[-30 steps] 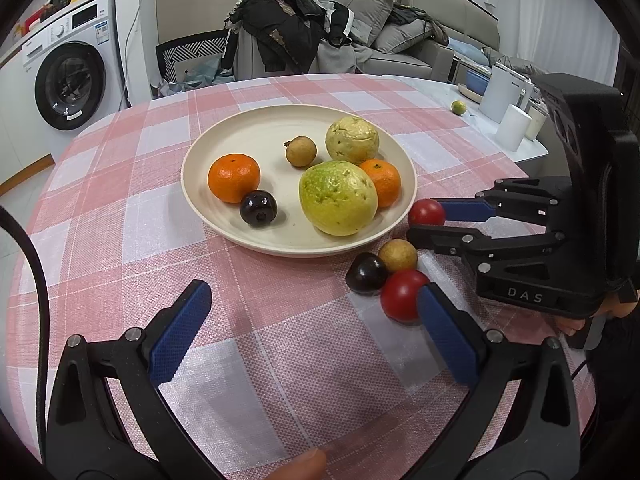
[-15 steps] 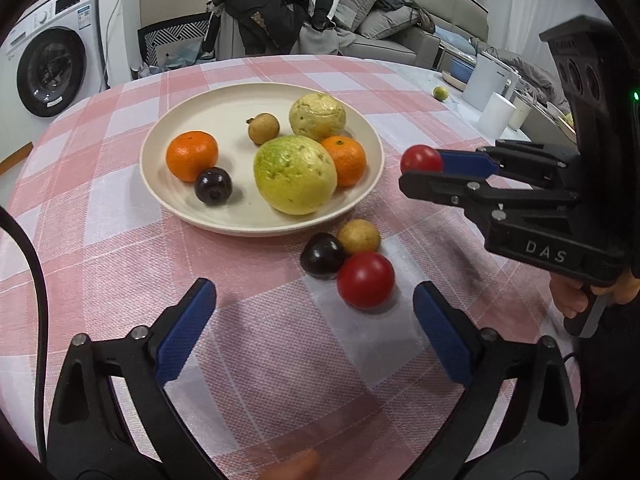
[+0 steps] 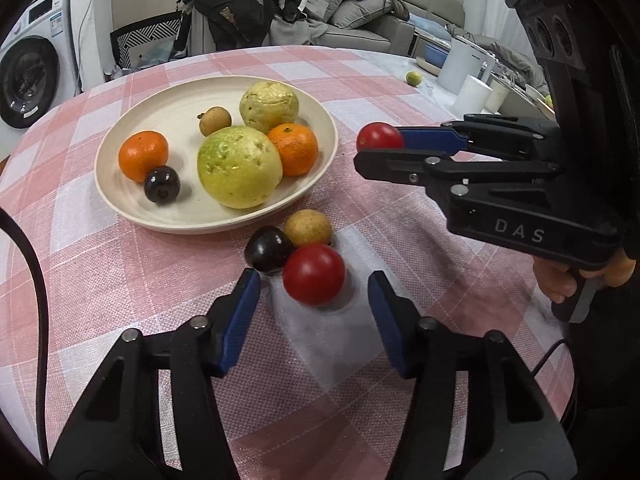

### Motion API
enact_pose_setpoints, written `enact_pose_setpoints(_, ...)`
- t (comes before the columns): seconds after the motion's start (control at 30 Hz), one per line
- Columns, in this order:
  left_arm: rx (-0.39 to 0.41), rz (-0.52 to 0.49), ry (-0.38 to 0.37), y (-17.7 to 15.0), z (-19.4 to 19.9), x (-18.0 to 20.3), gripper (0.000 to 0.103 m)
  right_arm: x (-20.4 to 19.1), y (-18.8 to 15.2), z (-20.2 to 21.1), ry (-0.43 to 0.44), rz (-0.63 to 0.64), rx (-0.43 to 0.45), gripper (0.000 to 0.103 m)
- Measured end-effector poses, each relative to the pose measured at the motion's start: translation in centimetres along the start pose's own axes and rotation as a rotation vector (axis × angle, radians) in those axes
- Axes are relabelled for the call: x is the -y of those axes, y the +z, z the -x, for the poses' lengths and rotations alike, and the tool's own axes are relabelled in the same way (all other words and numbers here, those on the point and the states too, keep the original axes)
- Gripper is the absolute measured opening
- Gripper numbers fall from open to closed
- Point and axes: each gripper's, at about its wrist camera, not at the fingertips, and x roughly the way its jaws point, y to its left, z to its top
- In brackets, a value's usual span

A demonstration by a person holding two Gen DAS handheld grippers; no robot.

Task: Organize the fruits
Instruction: 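Grasp a red tomato with the right tool while the left tool grasps another tomato, then lift both tomatoes and carry them over the cream plate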

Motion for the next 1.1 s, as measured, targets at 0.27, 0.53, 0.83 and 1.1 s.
enact_pose_setpoints(0.27,0.001,-0.01,-0.006,0.13,-0.02,0.4,0.039,0.02,0.01,-0.01,0.001,-0.001,-0.001,0.031)
enact_pose_setpoints(0.53,-0.002,0.022,-0.022,0.33,-0.09,-0.11,0.039,0.14,-0.16,0.06,0.0,-0.001,-0.002,0.031)
enact_pose_setpoints(0.83,-0.008,0.033,-0.004,0.54,-0.32,0.07,0.039,0.22,-0.18,0.06,0.0,0.0,-0.002,0.031)
enact_pose_setpoints(1.1,0.0,-0.005,0.031,0.28,-0.43,0.55,0.039,0.65,-0.15,0.17,-0.004,-0.009,0.002,0.031)
